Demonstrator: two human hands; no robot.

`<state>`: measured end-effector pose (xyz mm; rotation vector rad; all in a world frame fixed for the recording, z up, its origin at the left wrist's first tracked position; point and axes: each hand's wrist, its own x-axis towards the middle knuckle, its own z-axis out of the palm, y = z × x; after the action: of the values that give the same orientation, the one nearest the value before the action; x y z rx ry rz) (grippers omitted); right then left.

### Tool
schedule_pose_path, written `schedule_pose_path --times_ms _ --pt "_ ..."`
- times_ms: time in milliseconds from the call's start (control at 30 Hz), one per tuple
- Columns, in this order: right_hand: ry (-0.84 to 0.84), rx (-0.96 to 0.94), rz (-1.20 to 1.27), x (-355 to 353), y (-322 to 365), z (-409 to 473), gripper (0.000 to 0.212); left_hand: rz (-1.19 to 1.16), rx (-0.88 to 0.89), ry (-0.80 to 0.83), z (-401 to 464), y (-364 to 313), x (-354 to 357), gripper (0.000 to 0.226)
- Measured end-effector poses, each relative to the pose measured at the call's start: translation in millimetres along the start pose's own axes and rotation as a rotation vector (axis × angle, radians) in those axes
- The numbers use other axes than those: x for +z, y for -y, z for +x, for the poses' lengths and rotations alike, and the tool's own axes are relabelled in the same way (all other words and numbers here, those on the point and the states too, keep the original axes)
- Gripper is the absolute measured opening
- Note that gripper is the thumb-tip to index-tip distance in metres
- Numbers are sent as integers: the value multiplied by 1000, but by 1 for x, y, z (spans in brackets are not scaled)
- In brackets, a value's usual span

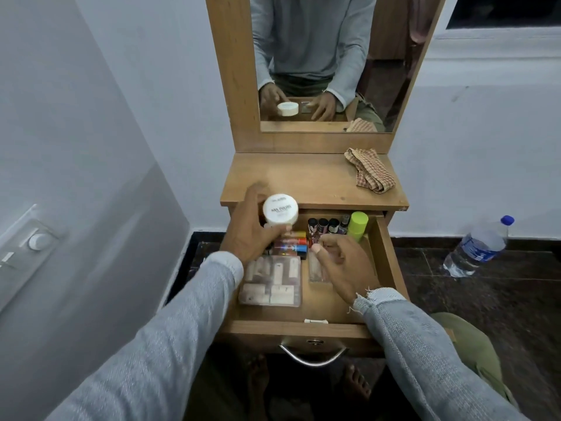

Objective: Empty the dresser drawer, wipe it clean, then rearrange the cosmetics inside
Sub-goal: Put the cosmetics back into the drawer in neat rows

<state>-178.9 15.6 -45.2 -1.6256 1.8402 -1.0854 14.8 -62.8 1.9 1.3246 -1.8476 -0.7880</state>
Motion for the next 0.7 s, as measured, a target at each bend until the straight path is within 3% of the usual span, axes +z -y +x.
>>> schedule_pose_path --times_ms 233,400,533,700 --pt "81 217 404 -15 3 -6 10 76 74 202 -48 0 40 92" --pt "194 401 454 -20 -5 -7 17 109 44 330 -54 7 51 87" --pt "274 479 347 -19 -19 -8 19 153 30 456 -57 7 53 85" --pt "288 528 219 -23 -20 -11 13 191 -3 376 -58 11 53 23"
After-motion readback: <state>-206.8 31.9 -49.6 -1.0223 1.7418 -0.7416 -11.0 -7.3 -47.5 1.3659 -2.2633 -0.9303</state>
